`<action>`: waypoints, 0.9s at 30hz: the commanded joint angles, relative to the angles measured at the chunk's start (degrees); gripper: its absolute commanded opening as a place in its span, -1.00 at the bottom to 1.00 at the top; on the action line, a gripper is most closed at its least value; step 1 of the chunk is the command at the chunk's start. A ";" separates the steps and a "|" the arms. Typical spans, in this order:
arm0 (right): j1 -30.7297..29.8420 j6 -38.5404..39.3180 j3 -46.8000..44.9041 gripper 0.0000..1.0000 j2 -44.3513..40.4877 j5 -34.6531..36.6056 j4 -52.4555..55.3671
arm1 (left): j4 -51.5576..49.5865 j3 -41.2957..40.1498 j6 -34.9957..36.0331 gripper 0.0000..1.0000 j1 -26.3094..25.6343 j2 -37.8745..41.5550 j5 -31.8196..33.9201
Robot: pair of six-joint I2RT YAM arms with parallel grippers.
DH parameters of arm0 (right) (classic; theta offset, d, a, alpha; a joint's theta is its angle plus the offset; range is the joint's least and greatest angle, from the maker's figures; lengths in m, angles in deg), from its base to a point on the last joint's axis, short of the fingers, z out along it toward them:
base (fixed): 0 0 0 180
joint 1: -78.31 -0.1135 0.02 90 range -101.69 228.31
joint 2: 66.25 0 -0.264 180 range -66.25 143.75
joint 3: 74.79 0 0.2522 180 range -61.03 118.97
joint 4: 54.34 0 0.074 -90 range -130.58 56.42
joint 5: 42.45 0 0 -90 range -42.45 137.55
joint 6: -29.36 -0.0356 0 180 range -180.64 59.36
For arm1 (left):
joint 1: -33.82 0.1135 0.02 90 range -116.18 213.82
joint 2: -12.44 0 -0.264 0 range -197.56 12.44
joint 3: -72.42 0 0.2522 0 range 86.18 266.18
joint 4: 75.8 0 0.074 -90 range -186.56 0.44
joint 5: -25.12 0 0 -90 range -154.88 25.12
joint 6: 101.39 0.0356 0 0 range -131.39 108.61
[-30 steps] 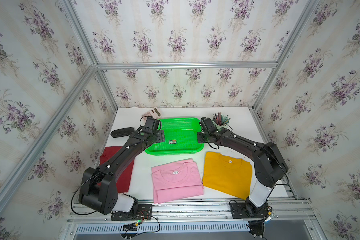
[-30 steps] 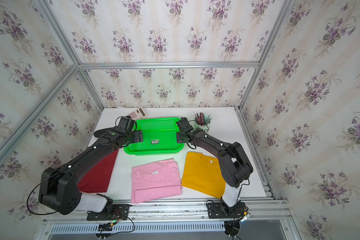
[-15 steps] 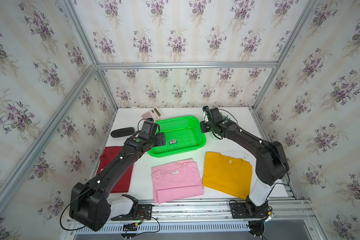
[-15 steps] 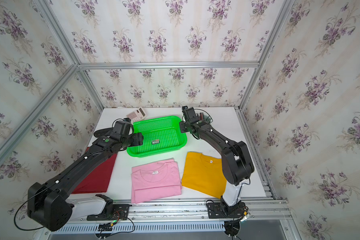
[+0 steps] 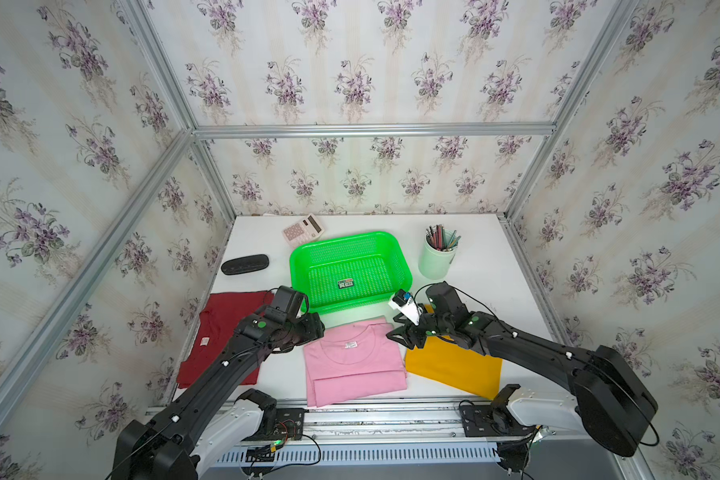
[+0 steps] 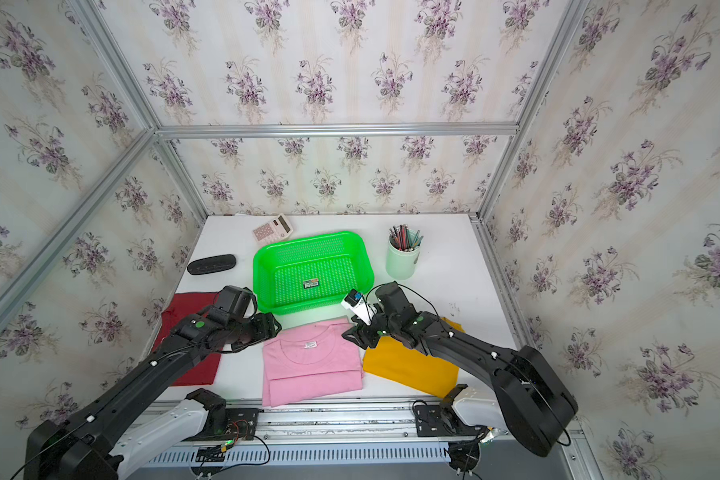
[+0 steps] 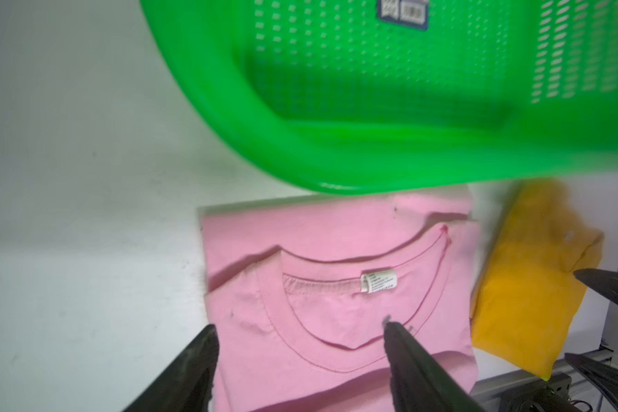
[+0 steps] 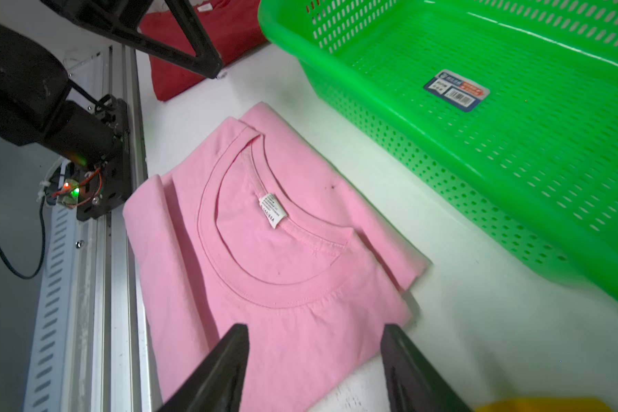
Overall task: Put the folded t-shirts into the basket
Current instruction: Pick up the T-shirt from the center of the board.
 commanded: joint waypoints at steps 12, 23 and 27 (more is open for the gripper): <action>-1.66 -0.52 9.77 0.24 15.24 6.26 0.48 | -3.34 0.52 -3.26 0.51 -0.03 0.66 3.91; -2.43 -8.05 12.32 0.26 22.29 8.77 1.92 | -7.14 4.46 -2.00 0.52 0.06 10.85 17.37; -3.00 -10.01 9.81 0.23 23.65 9.04 -1.81 | -5.36 4.76 1.46 0.52 0.06 12.53 16.34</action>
